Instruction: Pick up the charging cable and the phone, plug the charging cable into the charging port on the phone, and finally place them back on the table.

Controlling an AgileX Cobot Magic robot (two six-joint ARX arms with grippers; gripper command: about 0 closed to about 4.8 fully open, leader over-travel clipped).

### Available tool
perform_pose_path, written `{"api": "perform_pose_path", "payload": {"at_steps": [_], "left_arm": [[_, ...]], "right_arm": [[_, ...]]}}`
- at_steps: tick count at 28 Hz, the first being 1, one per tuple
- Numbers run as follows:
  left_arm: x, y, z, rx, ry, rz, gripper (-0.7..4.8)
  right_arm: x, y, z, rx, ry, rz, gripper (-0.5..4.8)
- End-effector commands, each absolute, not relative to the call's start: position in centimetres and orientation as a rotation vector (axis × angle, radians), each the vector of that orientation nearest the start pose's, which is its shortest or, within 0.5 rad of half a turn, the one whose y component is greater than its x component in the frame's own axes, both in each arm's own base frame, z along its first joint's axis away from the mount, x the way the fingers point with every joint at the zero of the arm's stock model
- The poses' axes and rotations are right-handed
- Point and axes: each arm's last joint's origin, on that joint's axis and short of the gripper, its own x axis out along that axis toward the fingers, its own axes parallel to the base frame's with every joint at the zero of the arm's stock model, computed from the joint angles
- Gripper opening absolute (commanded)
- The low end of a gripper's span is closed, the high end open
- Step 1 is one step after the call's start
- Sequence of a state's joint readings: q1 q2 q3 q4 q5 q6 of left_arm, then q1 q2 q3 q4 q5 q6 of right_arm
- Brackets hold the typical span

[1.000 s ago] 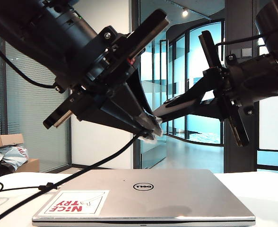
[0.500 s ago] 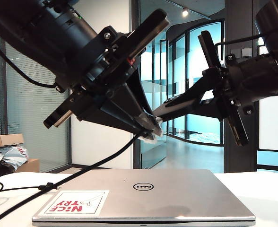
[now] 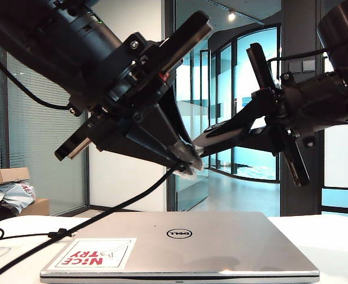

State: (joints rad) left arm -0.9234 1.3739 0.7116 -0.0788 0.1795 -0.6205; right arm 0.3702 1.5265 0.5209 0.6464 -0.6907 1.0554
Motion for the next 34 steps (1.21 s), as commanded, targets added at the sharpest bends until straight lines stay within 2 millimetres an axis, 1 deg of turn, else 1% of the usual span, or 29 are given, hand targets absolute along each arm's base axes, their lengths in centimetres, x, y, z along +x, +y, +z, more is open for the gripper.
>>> {"api": "perform_pose_path", "payload": {"at_steps": [1,10,26,30,34], "left_arm": [[15.84,-21.85,19.57,-0.249,0.998,-0.785,-0.07],[15.84,-21.85,19.57,-0.249,0.998,-0.785,-0.07],[15.89,-21.89,19.65,-0.260,0.991,-0.786,-0.07],[15.97,-22.00,19.80,-0.279,0.978,-0.790,-0.07],[16.07,-22.14,20.01,-0.338,0.976,-0.777,-0.07]], "right_arm": [[25.05,11.80,16.87,0.991,0.846,0.807,-0.06],[25.13,11.81,17.08,1.002,0.826,0.808,-0.06],[25.00,11.85,17.00,0.997,0.854,0.841,-0.06],[25.01,11.85,17.01,0.997,0.852,0.837,-0.06],[25.01,11.85,17.01,0.998,0.852,0.837,-0.06]]}}
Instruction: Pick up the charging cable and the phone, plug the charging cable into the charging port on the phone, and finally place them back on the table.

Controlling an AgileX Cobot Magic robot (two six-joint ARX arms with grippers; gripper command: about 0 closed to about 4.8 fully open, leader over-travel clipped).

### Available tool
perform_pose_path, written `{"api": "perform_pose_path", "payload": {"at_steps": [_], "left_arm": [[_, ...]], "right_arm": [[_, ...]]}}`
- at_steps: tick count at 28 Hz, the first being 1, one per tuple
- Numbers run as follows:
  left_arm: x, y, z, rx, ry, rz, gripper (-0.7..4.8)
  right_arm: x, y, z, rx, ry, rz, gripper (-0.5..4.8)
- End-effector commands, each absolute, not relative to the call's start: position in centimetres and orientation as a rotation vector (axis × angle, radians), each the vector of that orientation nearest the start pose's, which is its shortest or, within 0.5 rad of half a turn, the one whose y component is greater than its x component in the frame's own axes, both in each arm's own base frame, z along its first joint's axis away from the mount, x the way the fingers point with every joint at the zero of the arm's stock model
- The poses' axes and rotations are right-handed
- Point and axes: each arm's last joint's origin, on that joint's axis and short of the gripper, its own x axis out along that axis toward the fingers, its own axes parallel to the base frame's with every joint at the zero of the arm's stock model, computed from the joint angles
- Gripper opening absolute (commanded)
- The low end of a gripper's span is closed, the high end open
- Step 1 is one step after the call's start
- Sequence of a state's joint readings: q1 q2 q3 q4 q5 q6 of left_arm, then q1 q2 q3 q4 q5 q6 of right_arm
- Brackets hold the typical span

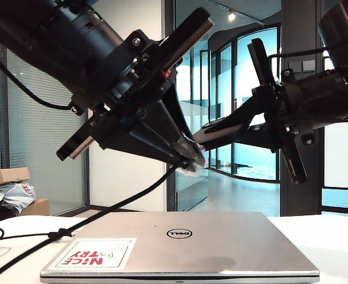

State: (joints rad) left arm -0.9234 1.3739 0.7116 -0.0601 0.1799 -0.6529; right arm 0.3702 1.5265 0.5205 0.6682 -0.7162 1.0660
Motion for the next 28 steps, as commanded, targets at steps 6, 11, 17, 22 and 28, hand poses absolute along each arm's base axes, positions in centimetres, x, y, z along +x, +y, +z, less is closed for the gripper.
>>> {"api": "perform_pose_path", "payload": {"at_steps": [6,11,17,22,28], "left_arm": [[16.1,-22.2,20.1,-0.343,0.971,-0.779,-0.07],[16.1,-22.2,20.1,-0.340,0.969,-0.781,-0.07],[16.1,-22.2,20.1,-0.311,0.954,-0.797,-0.07],[16.1,-22.2,20.1,-0.250,0.924,-0.829,1.50],[16.4,-22.4,21.4,-0.108,0.837,-0.901,1.98]], "right_arm": [[24.9,11.9,16.9,1.005,0.878,0.853,-0.06],[24.7,11.8,16.4,1.013,0.947,0.833,-0.06],[24.7,11.8,16.4,1.012,0.943,0.830,-0.06],[25.0,11.5,16.4,0.982,0.889,0.790,-0.06],[25.9,8.2,15.5,0.916,0.861,0.657,-0.06]]}}
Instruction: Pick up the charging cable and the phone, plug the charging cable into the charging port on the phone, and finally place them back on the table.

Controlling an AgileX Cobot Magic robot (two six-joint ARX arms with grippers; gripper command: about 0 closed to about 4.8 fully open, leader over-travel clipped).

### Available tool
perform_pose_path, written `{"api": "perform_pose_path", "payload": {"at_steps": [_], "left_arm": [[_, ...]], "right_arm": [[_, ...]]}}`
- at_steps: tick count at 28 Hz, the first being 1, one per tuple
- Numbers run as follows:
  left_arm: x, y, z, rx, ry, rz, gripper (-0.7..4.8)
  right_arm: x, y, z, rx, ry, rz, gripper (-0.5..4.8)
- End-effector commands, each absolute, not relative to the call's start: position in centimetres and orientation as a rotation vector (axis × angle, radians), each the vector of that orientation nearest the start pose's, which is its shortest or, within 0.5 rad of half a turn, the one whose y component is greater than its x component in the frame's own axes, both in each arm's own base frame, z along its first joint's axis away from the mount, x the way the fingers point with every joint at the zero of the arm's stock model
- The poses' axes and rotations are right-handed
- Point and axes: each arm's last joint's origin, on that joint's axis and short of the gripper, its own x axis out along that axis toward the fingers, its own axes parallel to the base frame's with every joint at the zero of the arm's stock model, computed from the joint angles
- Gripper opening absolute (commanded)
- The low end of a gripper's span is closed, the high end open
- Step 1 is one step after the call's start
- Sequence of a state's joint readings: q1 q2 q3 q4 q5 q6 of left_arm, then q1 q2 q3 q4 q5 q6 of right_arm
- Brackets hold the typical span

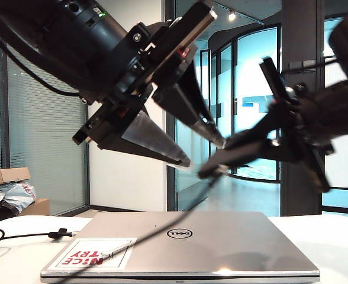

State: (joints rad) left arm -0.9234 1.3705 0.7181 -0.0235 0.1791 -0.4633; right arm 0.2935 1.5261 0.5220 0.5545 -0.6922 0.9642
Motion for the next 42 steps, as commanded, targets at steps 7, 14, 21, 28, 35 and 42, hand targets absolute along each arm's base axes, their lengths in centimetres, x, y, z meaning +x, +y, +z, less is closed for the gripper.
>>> {"api": "perform_pose_path", "payload": {"at_steps": [7,14,21,28,35,42], "left_arm": [[17.0,-23.0,23.9,0.006,0.777,-0.951,-0.06],[17.7,-22.6,26.0,0.020,0.779,-0.929,-0.06],[19.0,-19.5,27.8,0.019,0.701,-0.861,-0.07],[20.1,-15.4,30.0,-0.025,0.605,-0.742,-0.07],[20.0,-14.9,30.2,-0.029,0.608,-0.728,-0.06],[19.9,-14.9,30.1,-0.027,0.616,-0.727,-0.07]], "right_arm": [[26.3,4.7,15.1,0.914,0.948,0.602,-0.06],[27.4,2.7,16.9,0.778,1.005,0.564,-0.06],[28.4,2.2,20.0,0.516,1.130,0.474,-0.06],[30.6,1.8,20.1,0.391,1.307,0.371,-0.06],[33.0,1.8,17.2,0.300,1.428,0.315,-0.06],[34.1,1.6,14.4,0.261,1.503,0.263,0.06]]}}
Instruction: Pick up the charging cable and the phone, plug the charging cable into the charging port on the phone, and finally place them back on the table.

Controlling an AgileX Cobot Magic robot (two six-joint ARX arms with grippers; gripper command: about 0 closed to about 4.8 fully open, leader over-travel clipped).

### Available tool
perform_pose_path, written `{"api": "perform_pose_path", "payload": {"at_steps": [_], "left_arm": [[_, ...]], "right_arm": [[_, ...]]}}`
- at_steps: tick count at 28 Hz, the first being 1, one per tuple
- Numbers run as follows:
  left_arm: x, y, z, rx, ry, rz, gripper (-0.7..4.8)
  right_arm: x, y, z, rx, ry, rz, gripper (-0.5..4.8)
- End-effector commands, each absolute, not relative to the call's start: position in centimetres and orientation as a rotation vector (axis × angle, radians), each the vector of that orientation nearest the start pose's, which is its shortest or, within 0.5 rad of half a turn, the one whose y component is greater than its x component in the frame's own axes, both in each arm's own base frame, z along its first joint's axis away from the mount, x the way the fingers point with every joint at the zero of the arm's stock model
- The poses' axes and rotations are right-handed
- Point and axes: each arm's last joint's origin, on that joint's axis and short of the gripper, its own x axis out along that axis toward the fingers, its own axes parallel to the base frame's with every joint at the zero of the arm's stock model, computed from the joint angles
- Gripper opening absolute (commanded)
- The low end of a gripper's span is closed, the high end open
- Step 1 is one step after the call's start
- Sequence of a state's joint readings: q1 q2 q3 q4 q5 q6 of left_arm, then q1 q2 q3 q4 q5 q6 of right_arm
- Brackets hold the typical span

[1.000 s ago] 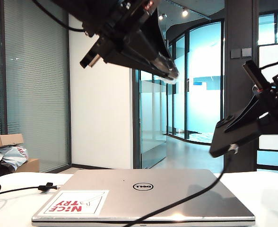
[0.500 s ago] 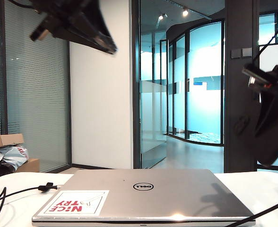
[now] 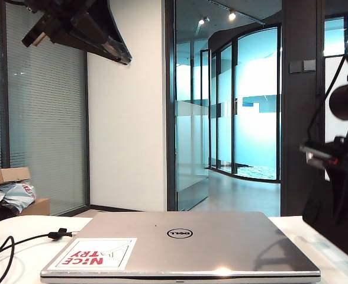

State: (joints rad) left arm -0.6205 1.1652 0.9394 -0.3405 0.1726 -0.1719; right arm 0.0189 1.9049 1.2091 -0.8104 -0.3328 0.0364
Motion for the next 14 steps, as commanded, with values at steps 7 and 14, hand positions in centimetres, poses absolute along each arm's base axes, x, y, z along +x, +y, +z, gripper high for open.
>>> {"api": "perform_pose_path", "payload": {"at_steps": [7,14], "left_arm": [[19.9,-14.9,30.1,-0.026,0.621,-0.726,-0.06],[19.9,-14.9,30.1,-0.026,0.621,-0.726,-0.06]], "right_arm": [[34.4,1.6,13.2,0.231,1.515,0.286,1.63],[34.9,1.3,14.9,0.147,1.557,0.193,1.82]]}}
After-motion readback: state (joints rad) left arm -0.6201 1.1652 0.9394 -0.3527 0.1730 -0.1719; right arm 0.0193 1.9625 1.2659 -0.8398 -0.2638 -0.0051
